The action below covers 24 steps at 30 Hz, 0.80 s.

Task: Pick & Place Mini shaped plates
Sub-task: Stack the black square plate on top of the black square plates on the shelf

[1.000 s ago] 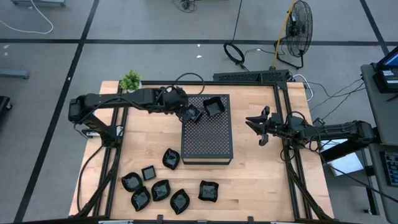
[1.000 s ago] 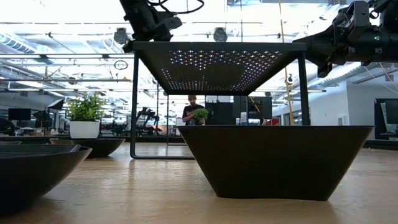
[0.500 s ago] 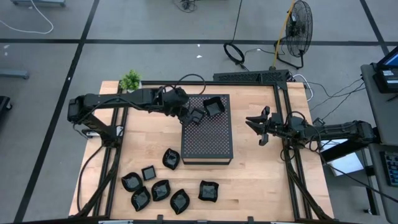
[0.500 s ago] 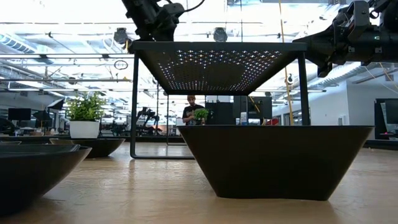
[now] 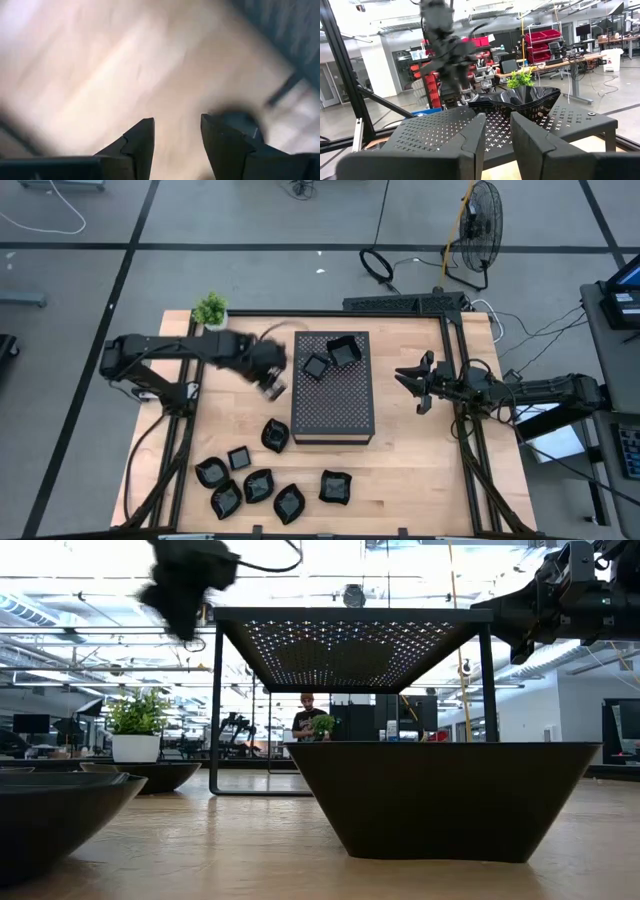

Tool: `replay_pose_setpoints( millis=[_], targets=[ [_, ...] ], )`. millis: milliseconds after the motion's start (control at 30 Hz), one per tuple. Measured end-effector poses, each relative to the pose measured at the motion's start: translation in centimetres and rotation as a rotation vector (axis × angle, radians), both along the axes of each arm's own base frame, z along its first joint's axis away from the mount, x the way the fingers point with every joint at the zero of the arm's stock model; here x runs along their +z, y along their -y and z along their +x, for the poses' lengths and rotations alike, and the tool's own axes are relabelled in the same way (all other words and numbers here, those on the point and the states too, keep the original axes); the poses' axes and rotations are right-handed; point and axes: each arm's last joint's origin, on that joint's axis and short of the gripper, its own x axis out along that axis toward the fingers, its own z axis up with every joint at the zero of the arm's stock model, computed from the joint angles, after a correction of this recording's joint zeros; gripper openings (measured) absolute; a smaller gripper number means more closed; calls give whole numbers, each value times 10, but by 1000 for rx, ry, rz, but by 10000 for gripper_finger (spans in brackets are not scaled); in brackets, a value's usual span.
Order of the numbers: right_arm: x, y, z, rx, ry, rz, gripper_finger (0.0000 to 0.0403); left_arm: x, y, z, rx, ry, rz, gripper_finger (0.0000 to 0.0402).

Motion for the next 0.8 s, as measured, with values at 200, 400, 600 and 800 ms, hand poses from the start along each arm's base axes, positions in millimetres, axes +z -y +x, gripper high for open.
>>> replay_pose_setpoints(
  millis=[200, 400, 600, 800],
  targets=[
    [0, 0, 0, 0, 2, 0, 77, -5, 63, -19, 19, -130, -16, 163],
    [0, 0, 0, 1, 1, -3, 77, -40, 127, -30, -96, -53, -68, 163],
    [0, 0, 0, 1, 1, -4, 77, -85, 157, -52, -42, -46, -119, 163],
    [0, 0, 0, 0, 1, -1, 77, -122, 164, -71, -88, -61, -123, 163]
  ],
)
